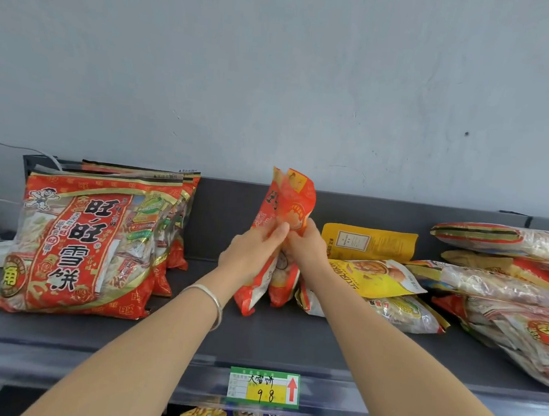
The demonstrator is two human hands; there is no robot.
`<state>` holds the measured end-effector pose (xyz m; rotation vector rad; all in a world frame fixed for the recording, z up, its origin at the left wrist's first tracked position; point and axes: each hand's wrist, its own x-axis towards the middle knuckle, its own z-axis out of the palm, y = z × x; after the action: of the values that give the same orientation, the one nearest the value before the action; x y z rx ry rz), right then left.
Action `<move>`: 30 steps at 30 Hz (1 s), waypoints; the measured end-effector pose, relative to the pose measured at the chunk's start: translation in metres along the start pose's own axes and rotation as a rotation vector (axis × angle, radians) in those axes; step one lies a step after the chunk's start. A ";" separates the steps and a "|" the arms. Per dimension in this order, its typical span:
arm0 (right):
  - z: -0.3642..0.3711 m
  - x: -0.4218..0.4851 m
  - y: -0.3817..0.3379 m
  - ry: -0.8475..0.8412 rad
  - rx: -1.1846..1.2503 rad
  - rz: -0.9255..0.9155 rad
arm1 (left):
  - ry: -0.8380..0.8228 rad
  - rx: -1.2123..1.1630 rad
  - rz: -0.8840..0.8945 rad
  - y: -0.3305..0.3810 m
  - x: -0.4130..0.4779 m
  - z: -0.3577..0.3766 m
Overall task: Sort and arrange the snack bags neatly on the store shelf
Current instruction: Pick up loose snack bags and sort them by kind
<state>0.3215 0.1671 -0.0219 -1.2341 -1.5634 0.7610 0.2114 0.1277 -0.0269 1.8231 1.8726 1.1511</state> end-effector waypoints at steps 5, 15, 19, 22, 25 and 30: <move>-0.003 0.000 0.022 0.026 0.130 0.051 | -0.070 -0.171 0.086 -0.031 0.014 0.005; -0.007 0.009 0.044 -0.234 0.195 0.081 | -0.332 -0.181 -0.193 -0.055 0.049 0.004; -0.008 0.012 0.049 -0.331 0.252 0.054 | -0.311 -0.061 -0.226 -0.057 0.059 0.012; -0.001 0.014 0.053 -0.194 0.268 0.056 | -0.248 0.198 -0.233 -0.057 0.060 0.016; 0.001 0.018 0.049 -0.049 0.344 0.140 | -0.244 0.015 -0.266 -0.060 0.054 0.013; -0.009 0.019 0.035 -0.116 0.336 0.214 | -0.187 -0.468 -0.361 -0.075 0.046 0.000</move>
<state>0.3414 0.1948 -0.0447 -1.1320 -1.3373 1.1997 0.1509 0.1800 -0.0648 1.2338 1.5738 1.1213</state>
